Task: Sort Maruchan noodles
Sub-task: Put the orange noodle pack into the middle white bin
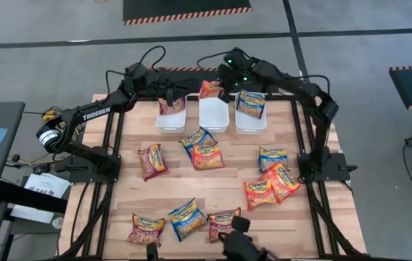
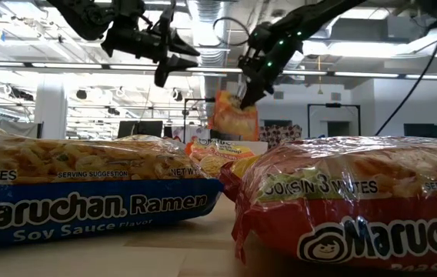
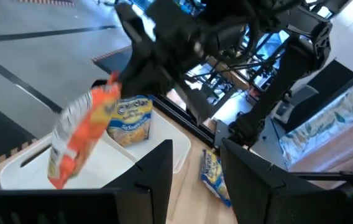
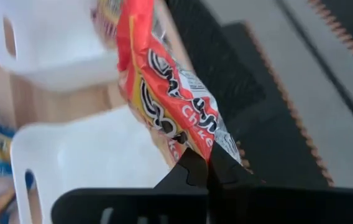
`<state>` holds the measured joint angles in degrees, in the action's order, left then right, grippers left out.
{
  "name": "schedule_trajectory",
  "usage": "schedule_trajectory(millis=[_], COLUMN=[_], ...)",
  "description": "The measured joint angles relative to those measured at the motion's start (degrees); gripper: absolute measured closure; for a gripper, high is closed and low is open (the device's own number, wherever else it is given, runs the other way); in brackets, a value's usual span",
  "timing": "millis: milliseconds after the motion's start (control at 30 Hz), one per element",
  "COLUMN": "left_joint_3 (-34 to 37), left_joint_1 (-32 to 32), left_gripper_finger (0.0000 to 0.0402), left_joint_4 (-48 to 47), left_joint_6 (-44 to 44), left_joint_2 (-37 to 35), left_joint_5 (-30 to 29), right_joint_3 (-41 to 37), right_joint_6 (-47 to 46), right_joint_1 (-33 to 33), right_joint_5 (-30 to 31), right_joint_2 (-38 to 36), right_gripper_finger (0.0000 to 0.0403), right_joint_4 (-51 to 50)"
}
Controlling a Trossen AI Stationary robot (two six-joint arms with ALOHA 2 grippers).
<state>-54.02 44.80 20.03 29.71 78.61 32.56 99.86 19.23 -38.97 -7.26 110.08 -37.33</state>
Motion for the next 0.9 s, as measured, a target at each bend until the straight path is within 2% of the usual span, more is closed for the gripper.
schedule_trajectory(millis=[200, 367, 600, 900], left_joint_3=[0.00, 0.00, 0.00, 0.00], left_joint_1=[0.36, 0.45, 0.43, 0.41], left_gripper_finger=[0.0281, 0.0281, 0.0281, 0.0281], left_joint_4=[-0.03, -0.93, -3.05, -3.10], left_joint_6=[-0.60, -0.71, -1.62, -1.60], left_joint_2=[0.00, 0.00, 0.00, -0.01], left_joint_5=[-0.49, -0.50, -0.72, -0.68], right_joint_3=[5.22, 7.87, 8.22, 8.10], right_joint_6=[2.29, 2.29, 2.61, 1.86], right_joint_1=[0.84, 0.97, 0.93, 0.58], right_joint_5=[0.20, 2.62, 6.35, 7.09], right_joint_2=[5.21, 7.33, 8.04, 11.21], right_gripper_finger=[0.0402, 0.0402, 0.0402, 0.0402], right_joint_4=[-5.38, -9.12, -7.16, -9.96])
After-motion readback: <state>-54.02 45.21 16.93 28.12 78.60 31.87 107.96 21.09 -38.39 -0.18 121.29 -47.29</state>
